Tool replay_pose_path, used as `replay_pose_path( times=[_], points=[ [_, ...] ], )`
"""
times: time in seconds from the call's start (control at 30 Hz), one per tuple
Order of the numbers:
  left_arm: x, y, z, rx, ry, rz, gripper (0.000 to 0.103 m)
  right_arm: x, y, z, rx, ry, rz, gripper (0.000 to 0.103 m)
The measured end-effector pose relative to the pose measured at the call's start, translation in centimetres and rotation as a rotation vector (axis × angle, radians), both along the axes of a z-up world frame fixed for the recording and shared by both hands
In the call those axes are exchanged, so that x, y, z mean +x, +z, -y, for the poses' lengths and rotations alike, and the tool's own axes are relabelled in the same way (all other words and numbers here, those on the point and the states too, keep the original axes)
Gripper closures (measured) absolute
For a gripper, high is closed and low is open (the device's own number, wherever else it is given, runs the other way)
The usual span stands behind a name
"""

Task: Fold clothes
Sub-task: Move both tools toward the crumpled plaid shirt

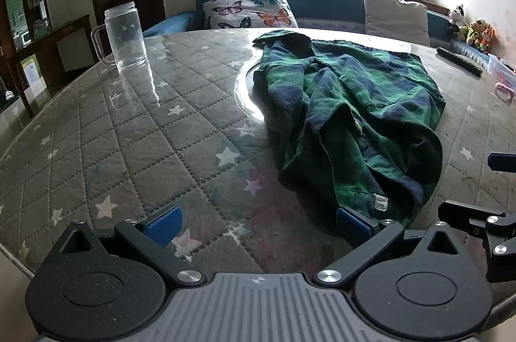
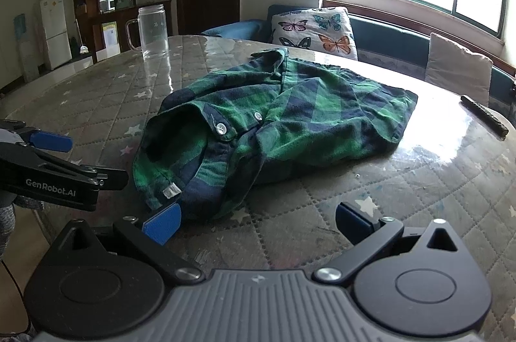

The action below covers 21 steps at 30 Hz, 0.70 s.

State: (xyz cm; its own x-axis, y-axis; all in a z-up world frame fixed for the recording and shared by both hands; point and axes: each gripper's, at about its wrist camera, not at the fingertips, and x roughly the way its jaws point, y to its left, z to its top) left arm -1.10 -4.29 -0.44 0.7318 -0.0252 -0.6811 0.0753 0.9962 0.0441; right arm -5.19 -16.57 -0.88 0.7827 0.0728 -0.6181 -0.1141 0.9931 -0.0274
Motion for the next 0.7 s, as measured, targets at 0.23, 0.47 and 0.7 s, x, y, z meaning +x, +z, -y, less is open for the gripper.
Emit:
replay_pose_path(
  times=[0.23,0.47,0.7],
  points=[
    [-0.4,-0.1,0.0,0.000,0.006,-0.003,0.000,-0.4,-0.1,-0.4,0.000,0.004,-0.006,0.000],
    [-0.7,0.0,0.3,0.006,0.006,-0.006,0.000,-0.7,0.0,-0.7,-0.003,0.015,-0.008,0.000],
    [-1.1,0.0,0.3,0.008,0.010,-0.007,0.000,-1.1,0.5,0.0,-0.003,0.037,-0.001,0.000]
  ],
)
